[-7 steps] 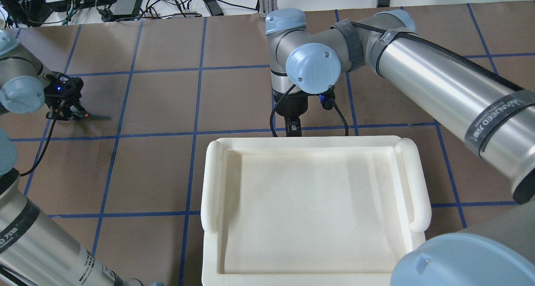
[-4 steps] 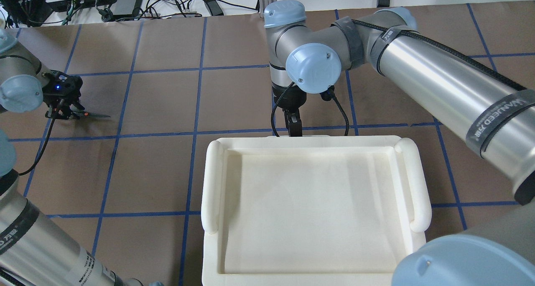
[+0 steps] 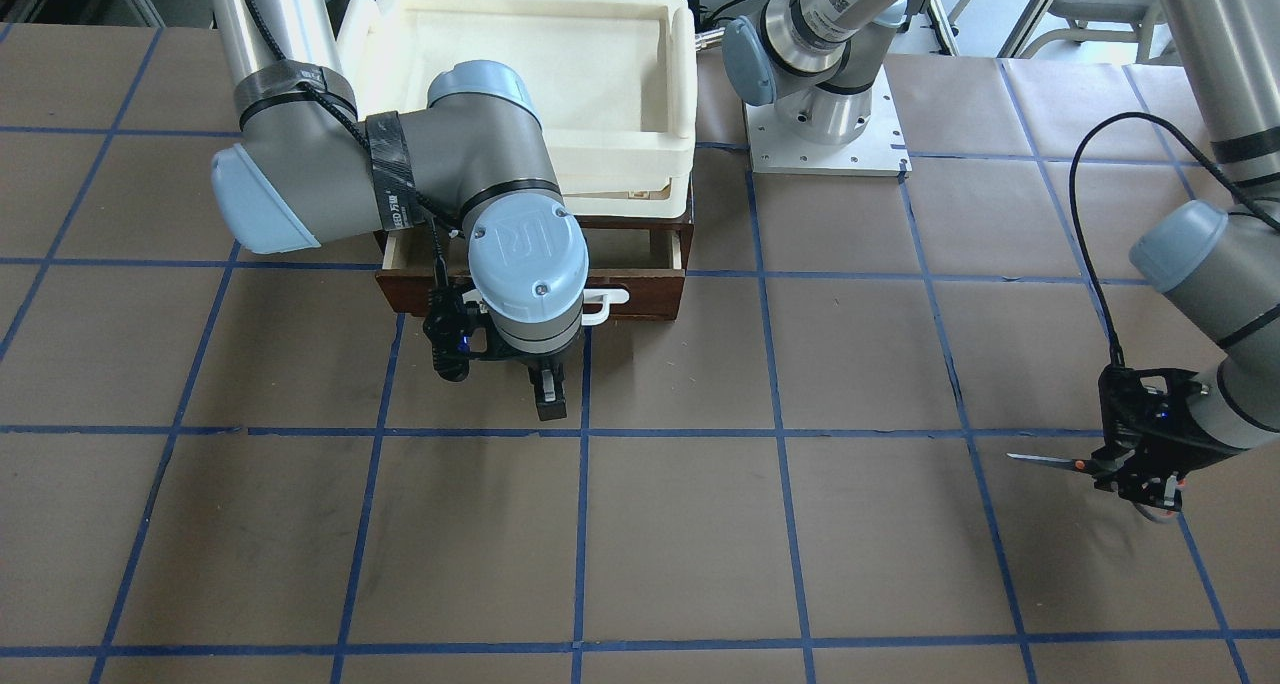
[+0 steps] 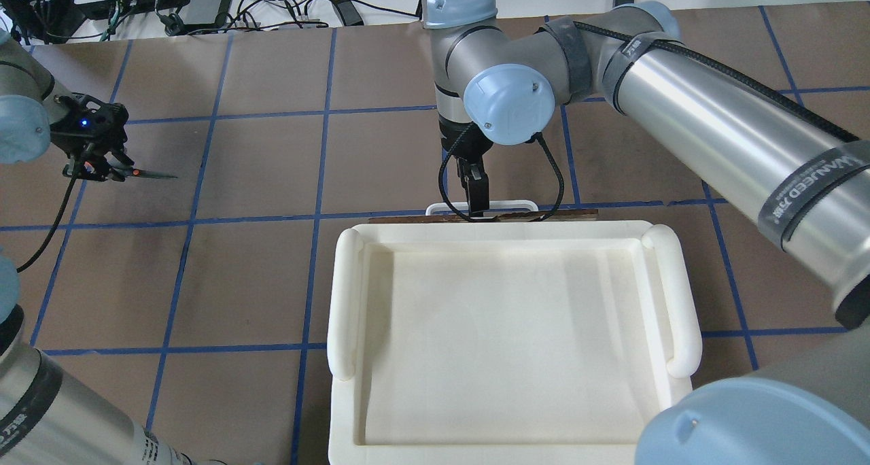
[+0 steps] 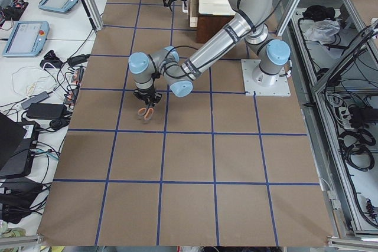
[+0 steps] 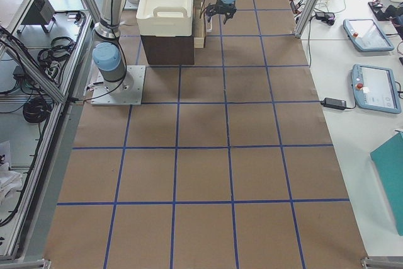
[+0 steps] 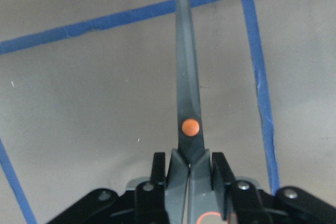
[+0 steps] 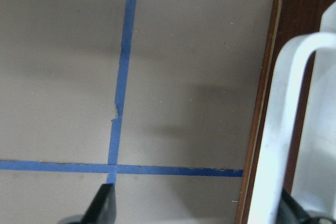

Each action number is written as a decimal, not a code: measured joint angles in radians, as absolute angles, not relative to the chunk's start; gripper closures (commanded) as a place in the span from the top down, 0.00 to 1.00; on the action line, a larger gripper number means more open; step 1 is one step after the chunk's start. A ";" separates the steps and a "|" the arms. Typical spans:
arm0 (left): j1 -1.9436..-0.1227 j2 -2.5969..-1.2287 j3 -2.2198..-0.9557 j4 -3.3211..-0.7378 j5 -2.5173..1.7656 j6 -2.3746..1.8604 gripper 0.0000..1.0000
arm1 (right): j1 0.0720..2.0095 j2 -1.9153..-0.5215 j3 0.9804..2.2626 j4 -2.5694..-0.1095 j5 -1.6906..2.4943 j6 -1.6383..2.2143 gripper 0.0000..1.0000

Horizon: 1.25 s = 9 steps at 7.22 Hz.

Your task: Place scissors in drawer with both arms

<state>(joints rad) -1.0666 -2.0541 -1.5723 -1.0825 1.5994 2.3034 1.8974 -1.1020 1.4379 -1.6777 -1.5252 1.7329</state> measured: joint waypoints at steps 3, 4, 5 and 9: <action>-1.125 -1.913 -1.571 -1.221 1.598 2.297 0.00 | 1.886 -1.097 1.414 -1.684 -1.523 1.695 1.00; -1.152 -1.859 -1.569 -1.280 1.594 2.294 0.00 | 1.883 -1.091 1.404 -1.685 -1.522 1.688 1.00; -1.188 -1.805 -1.563 -1.344 1.585 2.267 0.00 | 1.882 -1.078 1.386 -1.685 -1.520 1.685 1.00; -1.400 -1.662 -1.547 -1.535 1.573 1.914 0.00 | 1.877 -1.048 1.346 -1.688 -1.515 1.674 1.00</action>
<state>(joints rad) -1.4004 -1.6617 -1.5469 -1.5349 1.5726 1.9144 1.8766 -1.0481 1.3455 -1.6884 -1.5155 1.6741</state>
